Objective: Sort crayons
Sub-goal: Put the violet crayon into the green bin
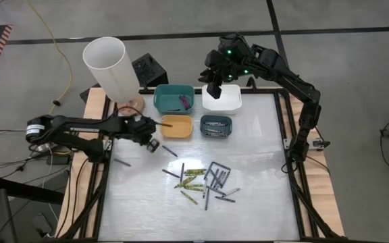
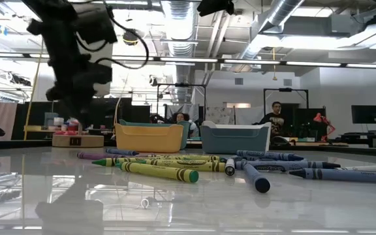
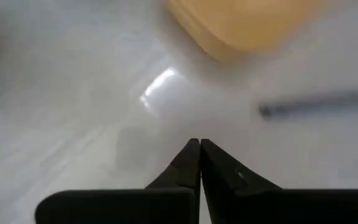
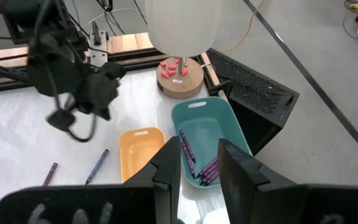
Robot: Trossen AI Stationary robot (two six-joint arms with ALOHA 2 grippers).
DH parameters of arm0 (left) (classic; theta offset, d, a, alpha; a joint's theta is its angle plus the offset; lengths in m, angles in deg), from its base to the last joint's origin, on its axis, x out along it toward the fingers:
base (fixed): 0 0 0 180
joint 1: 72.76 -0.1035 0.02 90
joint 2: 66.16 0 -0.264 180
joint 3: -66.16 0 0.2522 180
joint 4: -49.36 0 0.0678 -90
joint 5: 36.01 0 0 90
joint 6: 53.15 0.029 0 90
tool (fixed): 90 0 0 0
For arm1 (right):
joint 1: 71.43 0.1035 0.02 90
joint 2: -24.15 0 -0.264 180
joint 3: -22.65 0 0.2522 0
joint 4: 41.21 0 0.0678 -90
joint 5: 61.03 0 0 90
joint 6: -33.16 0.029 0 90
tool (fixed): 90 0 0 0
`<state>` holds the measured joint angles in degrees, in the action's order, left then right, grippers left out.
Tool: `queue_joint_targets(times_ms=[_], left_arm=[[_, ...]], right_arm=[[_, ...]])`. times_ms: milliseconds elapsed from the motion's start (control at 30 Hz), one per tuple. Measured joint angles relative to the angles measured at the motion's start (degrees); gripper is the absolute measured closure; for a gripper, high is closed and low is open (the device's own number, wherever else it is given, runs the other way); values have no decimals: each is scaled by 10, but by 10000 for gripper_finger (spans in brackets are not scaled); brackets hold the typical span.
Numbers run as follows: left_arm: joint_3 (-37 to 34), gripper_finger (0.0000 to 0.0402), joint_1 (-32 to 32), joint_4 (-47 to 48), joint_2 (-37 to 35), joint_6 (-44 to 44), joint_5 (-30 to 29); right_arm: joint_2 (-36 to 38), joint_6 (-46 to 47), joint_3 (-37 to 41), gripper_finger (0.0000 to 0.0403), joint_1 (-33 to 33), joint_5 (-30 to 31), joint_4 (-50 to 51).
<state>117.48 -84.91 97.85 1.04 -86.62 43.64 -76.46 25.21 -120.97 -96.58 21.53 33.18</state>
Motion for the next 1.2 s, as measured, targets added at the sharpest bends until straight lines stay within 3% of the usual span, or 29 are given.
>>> queue_joint_targets(times_ms=[167,367,567,633,733,867,1033,1200], left_arm=[[0,369,41,54,-16,52,73],[0,281,110,59,-12,140,144],[0,196,196,60,-12,234,132],[0,180,220,68,-12,216,117],[0,173,243,109,-5,122,111],[0,176,274,165,8,23,164],[0,177,315,188,14,-13,221],[0,177,367,223,14,-3,206]], right_arm=[[0,0,0,300,3,0,1],[0,-1,0,300,8,0,2],[0,-1,0,300,7,0,3],[0,-1,0,300,7,0,6],[0,-1,0,300,7,0,11],[0,-1,3,300,8,0,13],[0,-3,23,300,7,0,4],[0,-10,53,300,6,-1,-1]])
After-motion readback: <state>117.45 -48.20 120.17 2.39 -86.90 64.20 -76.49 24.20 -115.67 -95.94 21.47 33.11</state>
